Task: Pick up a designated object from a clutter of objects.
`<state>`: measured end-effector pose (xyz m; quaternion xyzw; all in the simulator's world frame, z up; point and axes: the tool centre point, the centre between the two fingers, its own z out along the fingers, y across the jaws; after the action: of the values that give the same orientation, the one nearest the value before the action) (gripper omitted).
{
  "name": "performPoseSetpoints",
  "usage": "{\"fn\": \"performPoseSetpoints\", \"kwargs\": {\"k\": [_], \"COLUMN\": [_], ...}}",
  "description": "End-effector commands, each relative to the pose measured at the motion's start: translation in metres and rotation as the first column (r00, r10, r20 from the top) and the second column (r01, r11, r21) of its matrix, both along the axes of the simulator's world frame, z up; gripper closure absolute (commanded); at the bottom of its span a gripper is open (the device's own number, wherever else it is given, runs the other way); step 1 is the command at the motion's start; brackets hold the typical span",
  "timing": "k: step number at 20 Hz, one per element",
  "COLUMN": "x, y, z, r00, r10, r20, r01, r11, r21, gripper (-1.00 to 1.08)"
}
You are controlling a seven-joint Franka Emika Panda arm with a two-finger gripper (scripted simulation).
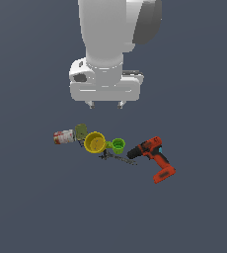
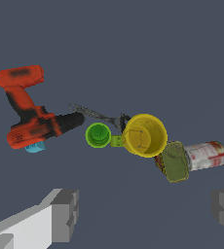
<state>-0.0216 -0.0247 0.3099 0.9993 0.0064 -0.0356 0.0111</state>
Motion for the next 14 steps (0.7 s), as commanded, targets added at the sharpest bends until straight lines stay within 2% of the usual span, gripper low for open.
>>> {"fn": "performPoseSetpoints", "kwargs": {"k": [1,14], "x": [0.000,0.002], "y": [0.000,-0.010], "z": [0.000,-0.005], "r00": [1.000,0.999], "r10": [0.000,-0.038], "r20": [0.000,-0.013], "r01": [0.000,0.038], "r11": [1.000,0.999], "r21": [0.000,0.017], "gripper": [-0.20,-0.20]}}
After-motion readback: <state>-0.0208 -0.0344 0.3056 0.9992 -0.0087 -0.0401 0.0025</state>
